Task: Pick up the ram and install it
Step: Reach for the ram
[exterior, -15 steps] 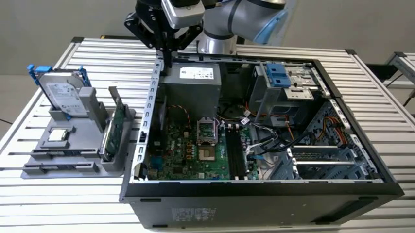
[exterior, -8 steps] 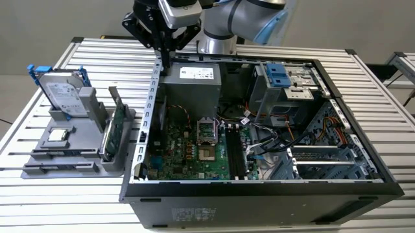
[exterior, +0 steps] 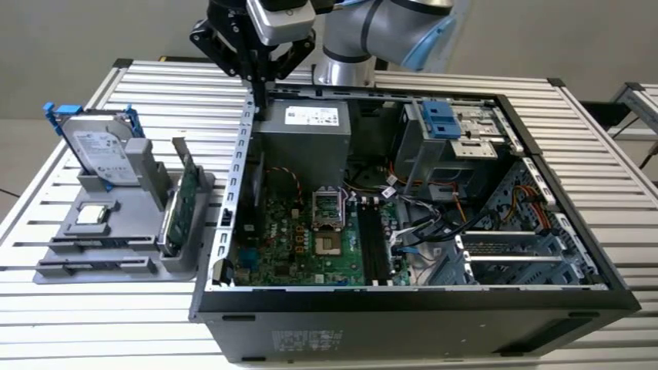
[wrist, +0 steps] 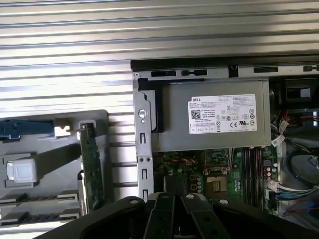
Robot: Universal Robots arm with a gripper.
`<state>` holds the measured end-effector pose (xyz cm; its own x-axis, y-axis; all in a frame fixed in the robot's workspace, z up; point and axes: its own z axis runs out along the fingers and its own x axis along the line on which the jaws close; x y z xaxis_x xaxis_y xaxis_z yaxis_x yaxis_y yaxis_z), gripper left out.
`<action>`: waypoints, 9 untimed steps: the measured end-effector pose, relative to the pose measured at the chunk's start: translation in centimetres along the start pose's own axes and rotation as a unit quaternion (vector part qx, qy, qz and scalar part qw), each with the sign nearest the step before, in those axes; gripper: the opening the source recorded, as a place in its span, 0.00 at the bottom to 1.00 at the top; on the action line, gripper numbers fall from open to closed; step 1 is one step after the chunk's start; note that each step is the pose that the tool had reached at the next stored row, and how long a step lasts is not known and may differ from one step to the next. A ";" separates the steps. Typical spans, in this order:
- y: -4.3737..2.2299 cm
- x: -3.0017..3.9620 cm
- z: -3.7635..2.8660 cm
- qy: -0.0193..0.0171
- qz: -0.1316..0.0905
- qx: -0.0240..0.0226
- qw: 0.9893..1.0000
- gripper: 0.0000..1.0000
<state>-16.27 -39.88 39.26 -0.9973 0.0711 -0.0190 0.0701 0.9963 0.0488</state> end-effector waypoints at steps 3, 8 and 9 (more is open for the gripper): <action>-0.01 0.15 0.00 0.000 0.000 0.000 1.000 0.00; -0.04 0.53 -0.01 0.000 0.000 0.000 1.000 0.00; -0.04 0.64 -0.02 0.000 0.000 0.000 1.000 0.00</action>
<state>-16.92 -39.88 39.26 -0.9973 0.0712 -0.0190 0.0702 0.9963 0.0490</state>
